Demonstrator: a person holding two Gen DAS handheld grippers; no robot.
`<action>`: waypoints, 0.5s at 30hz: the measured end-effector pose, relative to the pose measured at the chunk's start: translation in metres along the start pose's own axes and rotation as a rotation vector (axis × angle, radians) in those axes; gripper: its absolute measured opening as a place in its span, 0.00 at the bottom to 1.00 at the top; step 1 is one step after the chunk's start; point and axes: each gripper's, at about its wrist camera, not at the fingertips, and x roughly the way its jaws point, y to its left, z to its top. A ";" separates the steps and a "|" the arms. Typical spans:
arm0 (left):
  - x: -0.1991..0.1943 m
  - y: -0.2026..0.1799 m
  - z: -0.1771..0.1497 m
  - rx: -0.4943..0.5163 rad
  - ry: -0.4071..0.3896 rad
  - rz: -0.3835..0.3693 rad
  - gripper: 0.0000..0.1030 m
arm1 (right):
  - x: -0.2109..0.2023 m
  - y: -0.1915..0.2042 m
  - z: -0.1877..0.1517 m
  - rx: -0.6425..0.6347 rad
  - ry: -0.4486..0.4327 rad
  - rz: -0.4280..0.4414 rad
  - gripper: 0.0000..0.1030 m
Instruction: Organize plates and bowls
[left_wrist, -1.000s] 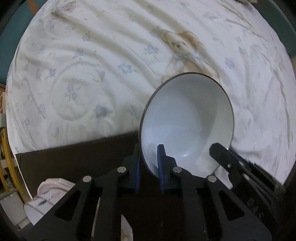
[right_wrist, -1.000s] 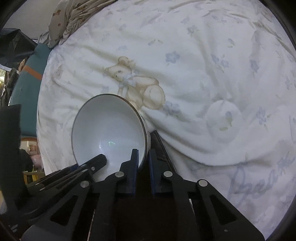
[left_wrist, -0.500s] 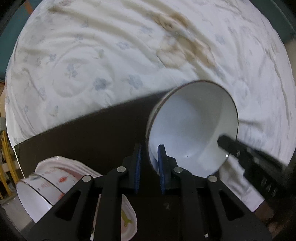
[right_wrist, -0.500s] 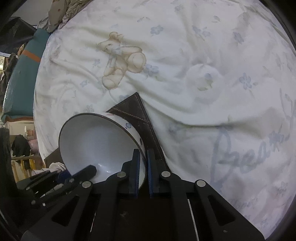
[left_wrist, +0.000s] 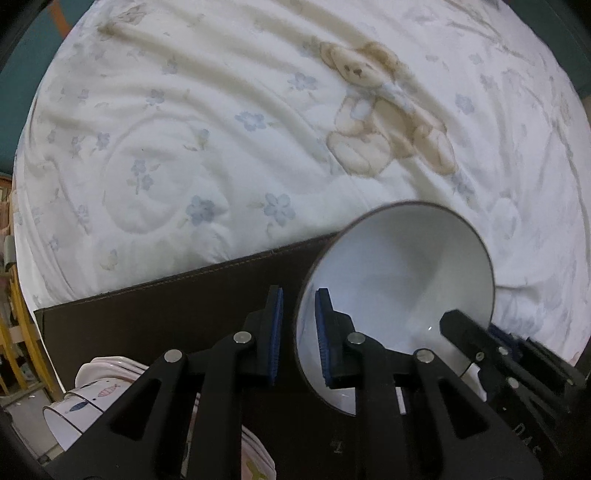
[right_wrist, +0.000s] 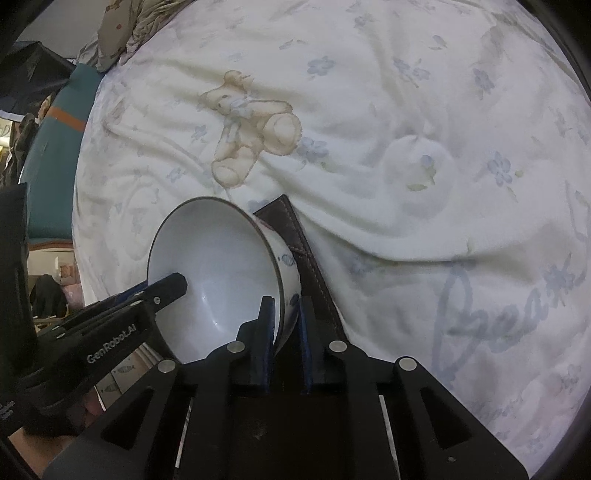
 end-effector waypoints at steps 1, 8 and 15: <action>0.003 0.005 0.005 0.003 0.003 0.002 0.13 | 0.001 0.001 0.001 -0.001 -0.002 -0.004 0.13; -0.020 -0.027 -0.020 0.057 -0.030 0.011 0.11 | -0.005 0.008 0.001 -0.026 -0.041 -0.054 0.13; -0.068 -0.023 -0.046 0.082 -0.105 0.000 0.11 | -0.026 0.012 -0.006 -0.023 -0.072 -0.020 0.13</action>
